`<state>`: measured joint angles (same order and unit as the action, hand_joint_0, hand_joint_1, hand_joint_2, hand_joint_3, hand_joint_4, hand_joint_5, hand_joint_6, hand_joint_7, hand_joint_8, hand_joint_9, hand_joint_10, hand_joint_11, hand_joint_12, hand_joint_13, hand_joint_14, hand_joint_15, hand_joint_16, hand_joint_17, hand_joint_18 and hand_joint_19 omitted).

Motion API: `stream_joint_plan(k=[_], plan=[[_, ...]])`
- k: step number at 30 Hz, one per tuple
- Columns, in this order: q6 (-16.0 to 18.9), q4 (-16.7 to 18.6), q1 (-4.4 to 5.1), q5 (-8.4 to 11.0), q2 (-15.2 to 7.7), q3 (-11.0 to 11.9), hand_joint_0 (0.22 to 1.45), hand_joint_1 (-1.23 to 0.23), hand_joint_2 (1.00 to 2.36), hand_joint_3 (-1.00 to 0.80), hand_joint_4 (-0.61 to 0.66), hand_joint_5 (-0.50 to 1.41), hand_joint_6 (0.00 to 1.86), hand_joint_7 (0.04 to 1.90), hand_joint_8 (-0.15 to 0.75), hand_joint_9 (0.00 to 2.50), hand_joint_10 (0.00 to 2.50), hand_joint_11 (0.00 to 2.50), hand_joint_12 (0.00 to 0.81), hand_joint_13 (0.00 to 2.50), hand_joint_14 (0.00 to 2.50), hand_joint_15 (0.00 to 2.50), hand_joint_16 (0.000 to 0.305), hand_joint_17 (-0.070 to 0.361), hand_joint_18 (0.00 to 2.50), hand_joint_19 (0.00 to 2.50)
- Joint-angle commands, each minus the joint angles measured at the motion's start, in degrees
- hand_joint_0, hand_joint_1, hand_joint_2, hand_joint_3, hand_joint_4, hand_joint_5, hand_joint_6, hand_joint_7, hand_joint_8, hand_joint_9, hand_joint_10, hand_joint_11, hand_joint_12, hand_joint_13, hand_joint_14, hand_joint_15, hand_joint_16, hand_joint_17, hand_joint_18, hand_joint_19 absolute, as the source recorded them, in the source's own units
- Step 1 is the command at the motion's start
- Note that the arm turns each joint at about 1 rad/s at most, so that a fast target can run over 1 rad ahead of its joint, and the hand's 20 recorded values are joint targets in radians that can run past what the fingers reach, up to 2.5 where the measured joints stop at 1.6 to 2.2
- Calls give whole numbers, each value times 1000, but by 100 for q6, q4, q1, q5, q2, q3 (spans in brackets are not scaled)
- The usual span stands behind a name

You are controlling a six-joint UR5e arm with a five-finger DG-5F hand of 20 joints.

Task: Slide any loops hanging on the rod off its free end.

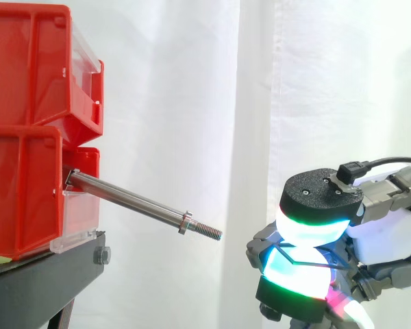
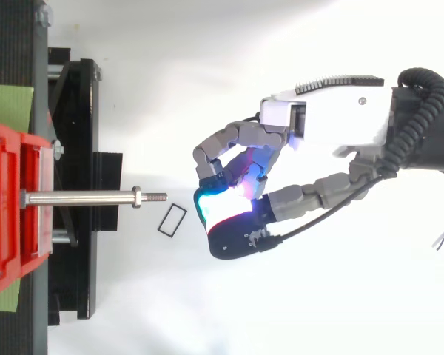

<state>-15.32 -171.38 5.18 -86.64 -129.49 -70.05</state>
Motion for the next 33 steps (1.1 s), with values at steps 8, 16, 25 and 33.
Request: stream_joint_plan(k=[8, 16, 25, 33], plan=[[-6, 0, 0, -2, -6, 0, 610, -756, 1023, -157, 43, -186, 884, 1325, 302, 932, 14, 557, 347, 700, 11, 316, 56, 125, 638, 518], [-15, 9, 18, -11, -6, 0, 617, -745, 1021, -181, 21, -191, 883, 1312, 301, 933, 14, 556, 348, 700, 11, 311, 56, 126, 637, 512], [-32, 61, 35, -11, -6, 0, 615, -740, 1022, -171, 30, -191, 883, 1306, 305, 939, 16, 554, 350, 703, 11, 310, 56, 125, 640, 513], [-32, 61, 35, -11, -6, 0, 613, -736, 1022, -166, 37, -189, 882, 1316, 307, 941, 14, 553, 350, 703, 11, 309, 56, 126, 644, 502]])
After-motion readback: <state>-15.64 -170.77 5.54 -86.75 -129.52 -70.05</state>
